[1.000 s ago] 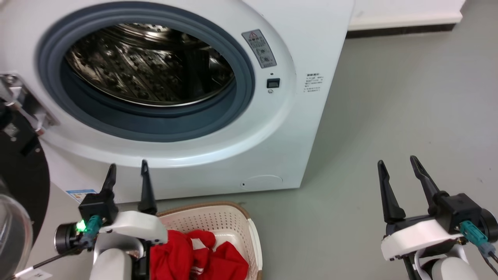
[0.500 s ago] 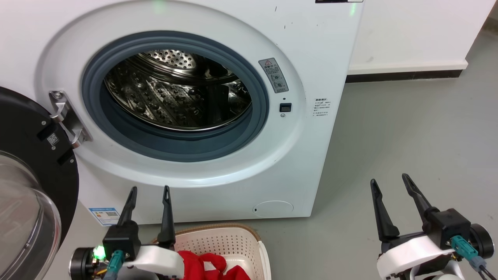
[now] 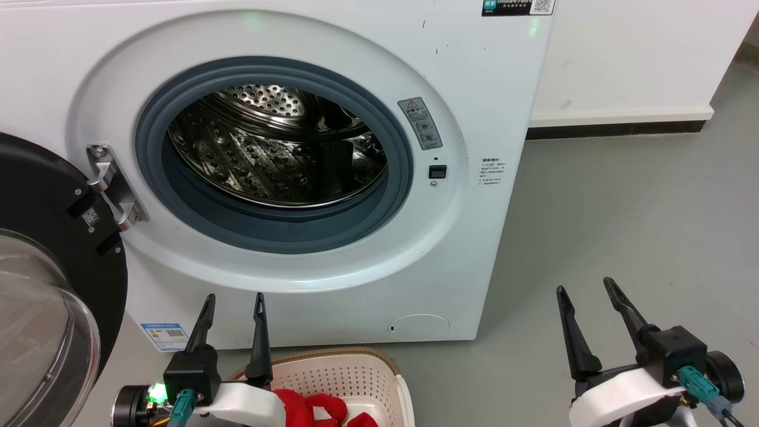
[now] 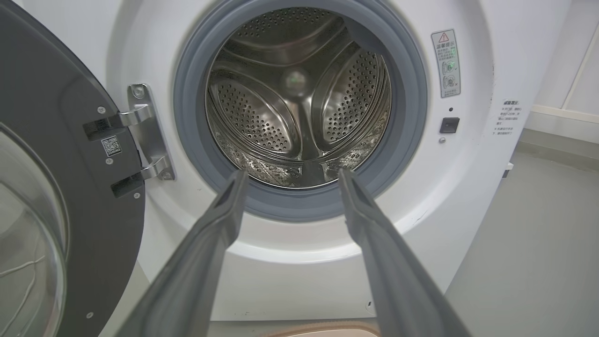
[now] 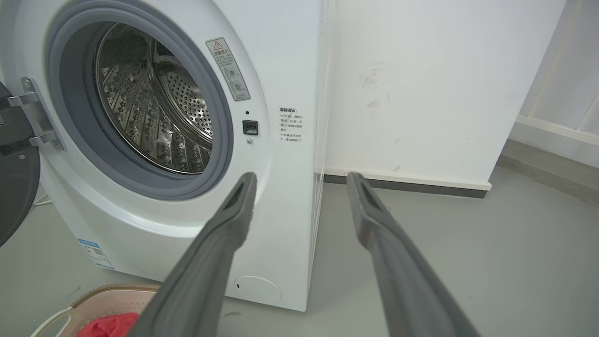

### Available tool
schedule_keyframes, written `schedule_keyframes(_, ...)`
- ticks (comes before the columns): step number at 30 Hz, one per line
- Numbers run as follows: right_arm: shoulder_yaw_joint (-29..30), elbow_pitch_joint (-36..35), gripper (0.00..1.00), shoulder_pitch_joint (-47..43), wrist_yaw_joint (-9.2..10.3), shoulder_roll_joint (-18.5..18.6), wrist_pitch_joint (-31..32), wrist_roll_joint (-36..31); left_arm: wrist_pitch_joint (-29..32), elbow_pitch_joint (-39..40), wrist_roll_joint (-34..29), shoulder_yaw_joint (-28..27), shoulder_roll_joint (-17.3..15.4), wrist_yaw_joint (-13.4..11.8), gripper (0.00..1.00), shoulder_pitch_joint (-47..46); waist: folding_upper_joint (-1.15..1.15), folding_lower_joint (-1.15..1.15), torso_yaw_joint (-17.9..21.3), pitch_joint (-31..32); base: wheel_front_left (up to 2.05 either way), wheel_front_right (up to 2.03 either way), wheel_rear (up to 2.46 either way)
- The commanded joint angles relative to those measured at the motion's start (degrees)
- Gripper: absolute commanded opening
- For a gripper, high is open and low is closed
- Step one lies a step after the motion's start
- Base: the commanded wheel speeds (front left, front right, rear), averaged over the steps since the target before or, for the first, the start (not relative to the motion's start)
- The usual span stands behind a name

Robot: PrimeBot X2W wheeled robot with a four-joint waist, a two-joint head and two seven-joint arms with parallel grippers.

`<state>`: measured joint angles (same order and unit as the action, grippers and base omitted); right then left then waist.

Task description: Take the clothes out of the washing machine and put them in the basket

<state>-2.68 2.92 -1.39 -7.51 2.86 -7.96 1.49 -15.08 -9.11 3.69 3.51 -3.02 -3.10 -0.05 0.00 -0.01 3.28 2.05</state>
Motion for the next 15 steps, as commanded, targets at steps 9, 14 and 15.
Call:
schedule_keyframes(9,-0.45,-0.05,1.0,-0.79,0.04,0.03,0.22,0.54,-0.13,0.05,0.52,-0.33,-0.31,-0.63,1.0,-0.52,0.0,0.01,0.36,-0.17,0.0,0.0,0.0)
schedule_keyframes(14,-0.54,0.21,1.0,-0.63,0.04,0.02,0.16,0.73,-0.13,-0.34,1.27,-0.46,-0.37,-0.26,1.0,-0.65,0.0,0.01,0.41,-0.21,0.0,0.0,0.0)
schedule_keyframes(15,-0.49,0.27,0.0,-0.26,0.0,0.0,0.35,0.48,0.01,-0.43,1.2,-0.35,-0.14,-0.35,0.0,-0.13,0.0,0.01,0.42,-0.21,0.0,0.0,0.0)
